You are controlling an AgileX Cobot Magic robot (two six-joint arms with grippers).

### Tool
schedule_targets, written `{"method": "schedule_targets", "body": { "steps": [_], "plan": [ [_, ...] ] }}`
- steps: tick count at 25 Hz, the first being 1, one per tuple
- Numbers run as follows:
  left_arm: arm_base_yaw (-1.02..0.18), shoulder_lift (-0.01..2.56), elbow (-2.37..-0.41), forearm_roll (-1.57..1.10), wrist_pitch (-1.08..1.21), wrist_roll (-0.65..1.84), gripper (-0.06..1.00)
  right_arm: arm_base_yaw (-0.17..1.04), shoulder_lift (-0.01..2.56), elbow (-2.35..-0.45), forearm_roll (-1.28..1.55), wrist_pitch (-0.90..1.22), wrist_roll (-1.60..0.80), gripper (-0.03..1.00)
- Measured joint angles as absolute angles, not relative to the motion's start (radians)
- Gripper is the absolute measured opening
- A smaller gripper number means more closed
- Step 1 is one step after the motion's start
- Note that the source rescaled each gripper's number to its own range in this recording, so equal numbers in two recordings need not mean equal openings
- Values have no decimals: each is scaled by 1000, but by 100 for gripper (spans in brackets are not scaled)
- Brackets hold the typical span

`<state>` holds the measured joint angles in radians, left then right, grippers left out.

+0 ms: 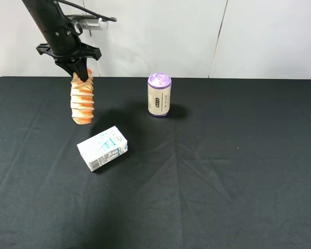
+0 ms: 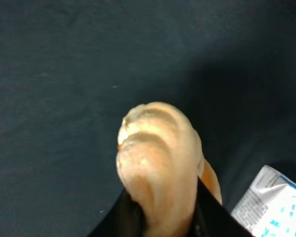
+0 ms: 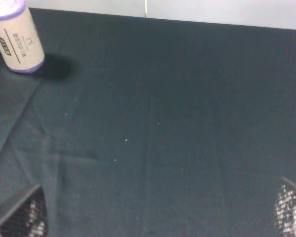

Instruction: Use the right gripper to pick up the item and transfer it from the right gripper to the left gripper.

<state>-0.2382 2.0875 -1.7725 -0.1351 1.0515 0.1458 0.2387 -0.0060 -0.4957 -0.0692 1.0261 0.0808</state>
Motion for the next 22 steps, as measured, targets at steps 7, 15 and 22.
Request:
{"method": "schedule_targets", "body": {
  "steps": [7,15,22],
  "plan": [
    [-238,2099,-1773,-130,1022,156,1,239,-6,-496,-69,1026,81,100],
    [-238,2099,-1773,-127,1016,158,89,239,-6,-496,-69,1026,81,100],
    [-238,2099,-1773,-126,1016,158,100,239,-6,-496,-69,1026,81,100]
  ]
}}
